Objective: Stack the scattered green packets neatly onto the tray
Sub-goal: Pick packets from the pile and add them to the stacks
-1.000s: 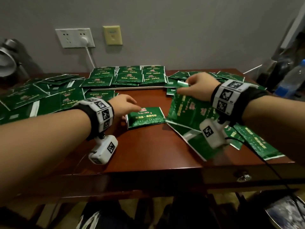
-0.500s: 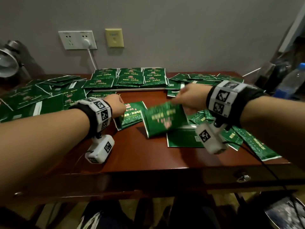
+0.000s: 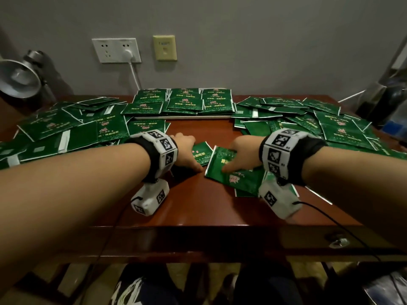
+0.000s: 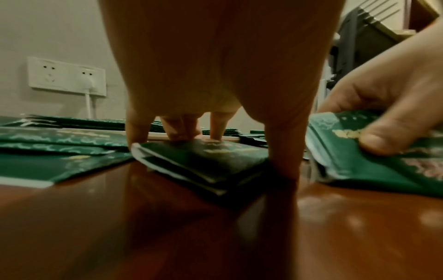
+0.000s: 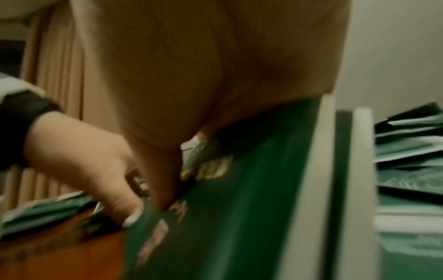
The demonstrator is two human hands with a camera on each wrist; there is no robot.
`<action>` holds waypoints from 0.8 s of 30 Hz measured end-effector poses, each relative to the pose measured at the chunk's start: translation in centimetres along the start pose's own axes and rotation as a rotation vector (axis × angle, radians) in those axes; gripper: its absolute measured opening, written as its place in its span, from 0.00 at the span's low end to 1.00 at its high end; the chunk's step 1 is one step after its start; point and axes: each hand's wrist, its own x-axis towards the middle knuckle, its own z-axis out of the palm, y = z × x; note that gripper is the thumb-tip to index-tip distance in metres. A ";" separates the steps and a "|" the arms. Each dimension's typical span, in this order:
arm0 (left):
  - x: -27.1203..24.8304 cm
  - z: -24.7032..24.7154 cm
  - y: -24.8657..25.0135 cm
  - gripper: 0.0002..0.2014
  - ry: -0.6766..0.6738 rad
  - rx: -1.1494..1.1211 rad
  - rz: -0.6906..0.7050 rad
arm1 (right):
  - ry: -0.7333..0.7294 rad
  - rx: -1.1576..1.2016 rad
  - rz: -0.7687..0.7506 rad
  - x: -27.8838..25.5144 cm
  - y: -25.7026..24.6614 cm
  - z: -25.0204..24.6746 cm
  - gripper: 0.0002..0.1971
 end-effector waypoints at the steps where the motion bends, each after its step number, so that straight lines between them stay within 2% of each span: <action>1: -0.1 -0.3 0.0 0.42 -0.015 -0.004 0.008 | 0.018 0.095 0.058 0.2 0.3 -0.5 0.22; 4: -0.4 -0.8 -0.7 0.39 -0.032 0.025 0.030 | 0.052 0.313 0.214 0.0 1.3 -1.9 0.17; 7: -0.7 -1.0 -1.5 0.39 -0.041 0.046 0.037 | -0.137 0.378 0.281 -0.8 1.6 -1.9 0.24; 9: -0.9 -1.1 -1.9 0.39 -0.017 0.030 0.042 | -0.104 0.099 0.187 -0.9 1.3 -1.8 0.26; 11: -1.1 -1.3 -2.2 0.39 0.028 0.006 0.051 | 0.006 -0.105 -0.017 -0.6 0.8 -1.6 0.26; 13: -1.2 -1.3 -2.3 0.39 0.048 -0.031 0.062 | 0.046 -0.072 -0.176 -0.5 -0.2 -1.2 0.34; 15: -1.3 -1.3 -2.5 0.39 0.055 -0.039 0.072 | -0.017 -0.116 -0.309 -0.5 -1.7 -0.6 0.43; 17: -1.3 -1.3 -2.6 0.39 0.059 -0.029 0.078 | -0.082 -0.187 -0.413 -0.3 -2.7 0.0 0.47; 19: -1.2 -1.4 -2.9 0.38 0.061 -0.016 0.077 | -0.100 -0.261 -0.458 0.0 -3.0 0.2 0.45; 22: -1.1 -1.9 -3.6 0.35 0.063 -0.014 0.071 | -0.132 -0.376 -0.424 0.2 -2.8 0.5 0.34; 24: -1.0 -2.5 -4.1 0.33 0.076 -0.027 0.073 | -0.152 -0.335 -0.407 0.4 -2.5 0.8 0.28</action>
